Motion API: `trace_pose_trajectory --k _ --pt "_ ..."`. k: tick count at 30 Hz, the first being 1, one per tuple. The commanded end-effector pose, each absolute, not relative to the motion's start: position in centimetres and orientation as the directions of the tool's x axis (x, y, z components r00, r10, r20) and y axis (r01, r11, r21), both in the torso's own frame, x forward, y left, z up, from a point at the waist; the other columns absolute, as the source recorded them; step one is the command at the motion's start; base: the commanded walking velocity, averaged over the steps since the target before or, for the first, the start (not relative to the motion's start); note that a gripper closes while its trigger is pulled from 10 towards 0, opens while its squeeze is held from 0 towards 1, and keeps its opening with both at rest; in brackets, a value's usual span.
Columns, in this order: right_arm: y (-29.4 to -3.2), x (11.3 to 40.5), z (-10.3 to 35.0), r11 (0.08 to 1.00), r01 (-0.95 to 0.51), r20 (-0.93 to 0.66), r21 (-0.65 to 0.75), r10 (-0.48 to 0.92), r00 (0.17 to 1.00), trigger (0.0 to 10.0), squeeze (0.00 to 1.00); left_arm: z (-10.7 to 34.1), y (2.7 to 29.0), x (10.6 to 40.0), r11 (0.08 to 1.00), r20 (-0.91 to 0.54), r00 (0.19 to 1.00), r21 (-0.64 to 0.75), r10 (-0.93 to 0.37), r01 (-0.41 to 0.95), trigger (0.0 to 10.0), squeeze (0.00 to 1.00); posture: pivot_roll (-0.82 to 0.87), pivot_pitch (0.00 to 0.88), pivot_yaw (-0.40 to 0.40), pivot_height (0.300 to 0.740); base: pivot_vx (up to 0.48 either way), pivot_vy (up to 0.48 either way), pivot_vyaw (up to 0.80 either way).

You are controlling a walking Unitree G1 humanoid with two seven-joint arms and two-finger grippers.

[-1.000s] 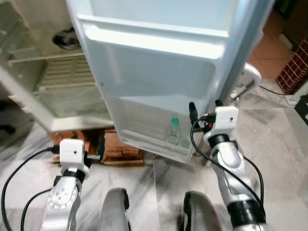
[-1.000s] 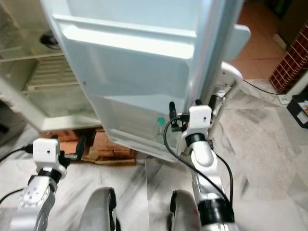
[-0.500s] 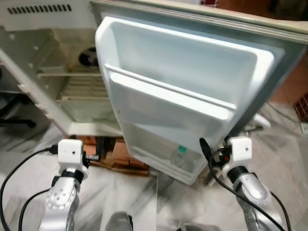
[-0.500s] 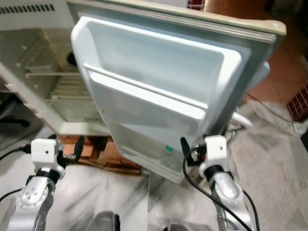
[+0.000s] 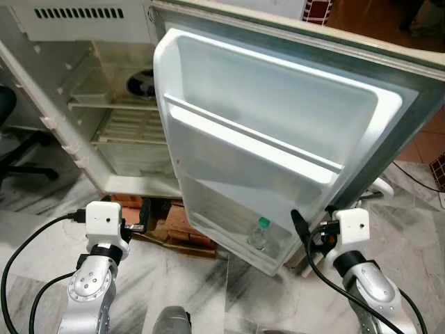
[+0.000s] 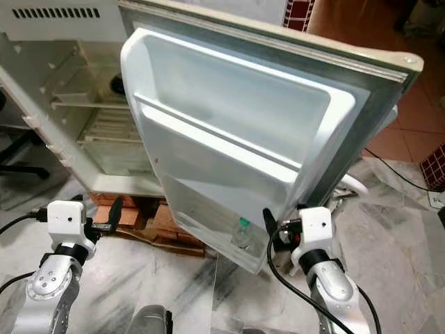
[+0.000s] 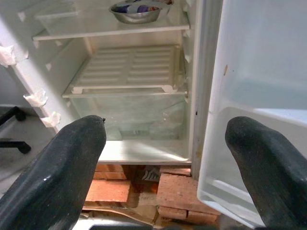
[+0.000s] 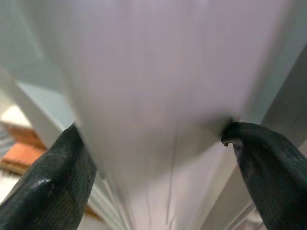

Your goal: Restocking fridge

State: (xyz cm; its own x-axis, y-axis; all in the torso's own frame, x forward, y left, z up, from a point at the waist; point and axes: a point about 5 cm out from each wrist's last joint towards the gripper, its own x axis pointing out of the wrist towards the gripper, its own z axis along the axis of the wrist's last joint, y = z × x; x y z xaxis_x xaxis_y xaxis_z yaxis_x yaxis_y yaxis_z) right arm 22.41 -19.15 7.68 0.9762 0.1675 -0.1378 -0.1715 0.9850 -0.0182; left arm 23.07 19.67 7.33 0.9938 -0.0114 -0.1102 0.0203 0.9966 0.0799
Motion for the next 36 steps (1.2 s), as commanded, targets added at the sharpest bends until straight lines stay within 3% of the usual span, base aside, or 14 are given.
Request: trace_pose_trajectory --k 1,10,15,17,29,36 --pt "-17.9 22.9 11.2 0.970 -0.225 0.017 -0.090 0.227 0.974 10.0 0.00 7.0 20.1 22.9 0.995 -0.132 0.991 0.098 0.006 0.006 10.0 0.00 -0.01 0.063 0.027 0.740 0.000 0.000 0.00" --pt "-17.9 22.9 12.6 0.972 -0.212 0.076 -0.104 0.221 0.972 10.0 0.00 6.9 19.9 23.3 0.995 -0.135 0.991 0.096 -0.004 0.017 10.0 0.00 -0.03 0.067 0.038 0.740 0.000 0.000 0.00" --pt "-16.8 22.0 11.8 0.950 -0.305 0.039 -0.068 0.308 0.951 10.0 0.00 7.0 19.8 23.5 0.995 -0.134 0.991 0.095 -0.007 0.020 10.0 0.00 -0.03 0.067 0.040 0.740 -0.260 0.000 0.00" --pt "-15.8 21.2 11.1 0.902 -0.428 0.002 -0.056 0.429 0.903 10.0 0.00 7.0 19.8 23.5 0.995 -0.136 0.991 0.093 -0.008 0.021 10.0 0.00 -0.03 0.067 0.040 0.740 -0.300 0.000 0.00" --pt "-16.7 21.3 10.1 0.882 -0.471 -0.051 -0.027 0.470 0.881 10.0 0.00 6.9 19.9 23.6 0.995 -0.140 0.990 0.097 -0.010 0.023 10.0 0.00 -0.02 0.068 0.041 0.740 -0.340 0.000 0.00" --pt "-16.4 21.1 9.4 0.817 -0.576 -0.097 0.023 0.576 0.812 10.0 0.00 6.9 19.9 23.6 0.995 -0.142 0.990 0.098 -0.013 0.027 10.0 0.00 -0.02 0.069 0.043 0.740 -0.409 0.000 0.00"
